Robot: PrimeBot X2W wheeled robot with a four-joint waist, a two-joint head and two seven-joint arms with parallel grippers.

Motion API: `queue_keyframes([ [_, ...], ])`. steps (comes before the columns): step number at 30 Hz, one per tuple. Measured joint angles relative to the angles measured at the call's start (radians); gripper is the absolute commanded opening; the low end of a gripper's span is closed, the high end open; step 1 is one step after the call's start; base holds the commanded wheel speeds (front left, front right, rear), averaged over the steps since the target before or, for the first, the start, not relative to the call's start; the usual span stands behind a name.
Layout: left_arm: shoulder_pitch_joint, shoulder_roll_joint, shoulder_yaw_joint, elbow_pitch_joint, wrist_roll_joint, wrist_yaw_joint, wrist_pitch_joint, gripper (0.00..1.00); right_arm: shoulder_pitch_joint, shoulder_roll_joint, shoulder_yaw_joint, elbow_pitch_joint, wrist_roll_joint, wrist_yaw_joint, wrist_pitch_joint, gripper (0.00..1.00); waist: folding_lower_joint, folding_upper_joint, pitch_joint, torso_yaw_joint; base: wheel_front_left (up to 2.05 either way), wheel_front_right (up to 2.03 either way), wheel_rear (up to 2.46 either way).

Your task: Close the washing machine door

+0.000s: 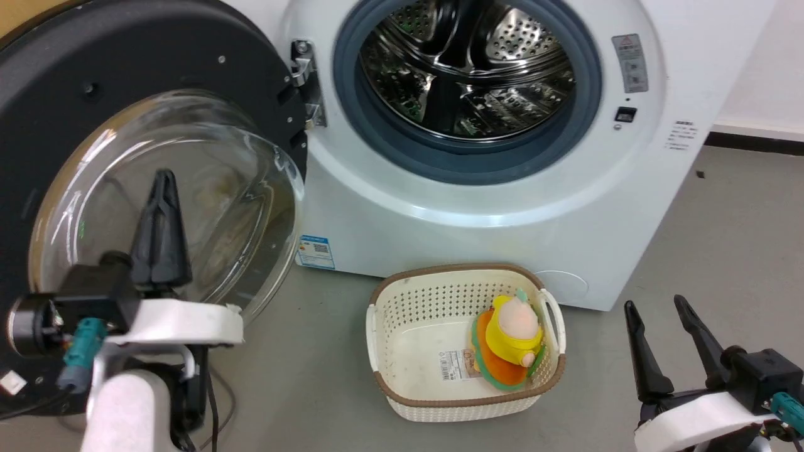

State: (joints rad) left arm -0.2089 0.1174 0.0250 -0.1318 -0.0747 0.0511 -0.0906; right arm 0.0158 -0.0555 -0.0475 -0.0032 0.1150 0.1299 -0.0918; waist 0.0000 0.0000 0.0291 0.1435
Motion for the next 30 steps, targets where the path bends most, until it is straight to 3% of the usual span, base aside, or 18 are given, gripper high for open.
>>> queue_keyframes([
  [10, -0.131, 0.006, 0.110, 0.010, -0.067, -0.080, -0.023, 0.00, 0.000, 0.000, -0.015, -0.001, 0.026, 0.000, -0.018, 1.00, 0.0000, 0.0000, 0.019, 0.068, 0.00, 0.00, 0.00],
  [15, -0.192, 0.008, 0.173, 0.052, -0.143, -0.099, -0.034, 0.00, -0.001, 0.000, -0.023, -0.002, 0.033, 0.000, -0.031, 1.00, 0.0000, 0.0000, 0.032, 0.101, 0.00, 0.00, 0.00],
  [30, -0.376, 0.172, 0.293, 0.231, -0.347, -0.125, -0.007, 0.00, -0.008, 0.000, -0.051, -0.005, 0.053, 0.000, -0.062, 1.00, 0.0001, 0.0000, 0.078, 0.171, 0.00, 0.00, 0.00],
])
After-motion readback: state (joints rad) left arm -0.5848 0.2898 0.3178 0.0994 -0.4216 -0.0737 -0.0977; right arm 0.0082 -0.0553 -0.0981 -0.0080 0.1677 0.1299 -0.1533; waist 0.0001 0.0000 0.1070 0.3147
